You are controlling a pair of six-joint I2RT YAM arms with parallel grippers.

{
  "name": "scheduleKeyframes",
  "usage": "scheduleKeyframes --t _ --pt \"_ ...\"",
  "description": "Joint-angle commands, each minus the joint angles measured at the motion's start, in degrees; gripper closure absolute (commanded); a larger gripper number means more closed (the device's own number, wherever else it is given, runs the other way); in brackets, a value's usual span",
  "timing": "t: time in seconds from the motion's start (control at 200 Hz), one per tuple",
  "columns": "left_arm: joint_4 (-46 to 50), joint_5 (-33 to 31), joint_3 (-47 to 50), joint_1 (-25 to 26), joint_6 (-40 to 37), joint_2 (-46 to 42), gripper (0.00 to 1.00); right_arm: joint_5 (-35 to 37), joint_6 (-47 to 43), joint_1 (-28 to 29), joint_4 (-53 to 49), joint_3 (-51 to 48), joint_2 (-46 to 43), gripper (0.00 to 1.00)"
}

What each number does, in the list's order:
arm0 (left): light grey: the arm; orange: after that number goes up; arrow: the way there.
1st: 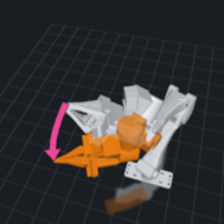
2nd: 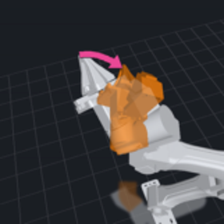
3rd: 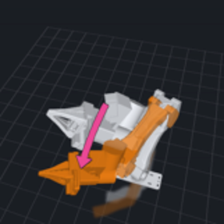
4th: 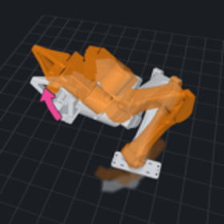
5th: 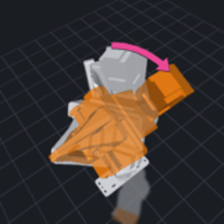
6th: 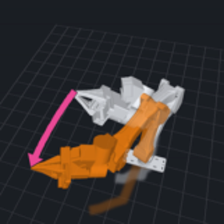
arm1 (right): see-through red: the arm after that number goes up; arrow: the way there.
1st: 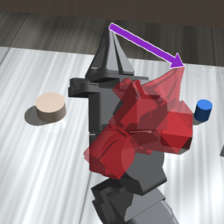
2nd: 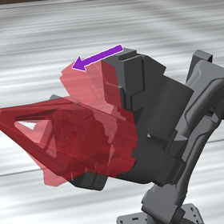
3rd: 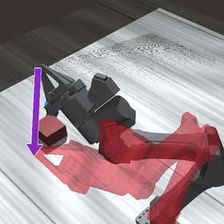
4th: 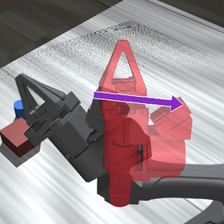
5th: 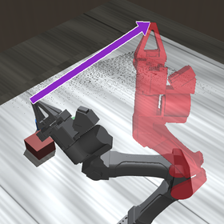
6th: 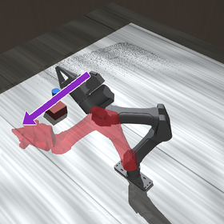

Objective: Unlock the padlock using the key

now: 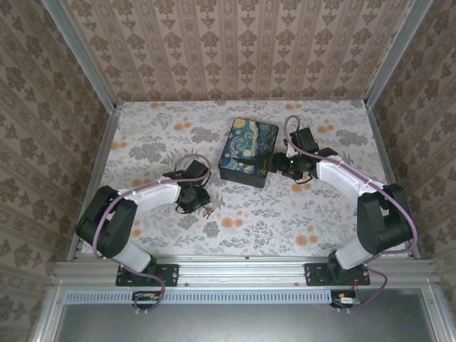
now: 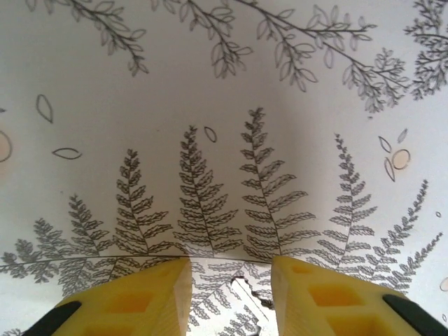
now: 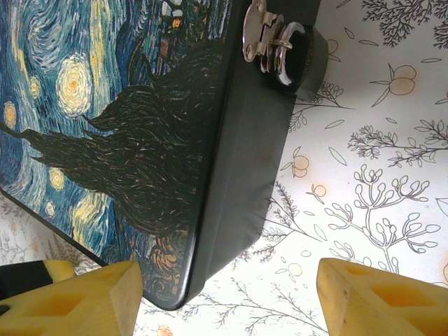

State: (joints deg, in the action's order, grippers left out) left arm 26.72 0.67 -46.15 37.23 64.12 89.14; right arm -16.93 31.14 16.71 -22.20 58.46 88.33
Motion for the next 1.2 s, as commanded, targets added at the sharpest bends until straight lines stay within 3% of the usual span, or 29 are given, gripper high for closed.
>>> scheduleKeyframes --t 0.0,0.28,0.77,0.98,1.195 --pt "-0.3 1.1 -0.2 1.9 4.5 2.1 0.64 0.1 -1.4 0.3 -2.2 -0.1 -0.9 0.33" --pt "2.4 2.2 -1.5 4.5 10.7 0.9 0.6 -0.7 -0.7 0.4 -0.8 -0.8 -1.0 0.33" --pt "7.6 0.7 -5.7 4.1 9.1 6.1 0.65 -1.0 0.8 0.7 2.6 -4.6 -2.3 0.33" --pt "4.8 2.2 -4.8 3.3 7.1 8.3 0.74 -1.2 0.0 0.9 1.7 -4.5 -3.4 0.33" --pt "0.3 5.5 -1.7 0.8 6.5 6.7 0.93 -0.4 0.1 3.5 1.6 -5.4 -5.6 0.33"
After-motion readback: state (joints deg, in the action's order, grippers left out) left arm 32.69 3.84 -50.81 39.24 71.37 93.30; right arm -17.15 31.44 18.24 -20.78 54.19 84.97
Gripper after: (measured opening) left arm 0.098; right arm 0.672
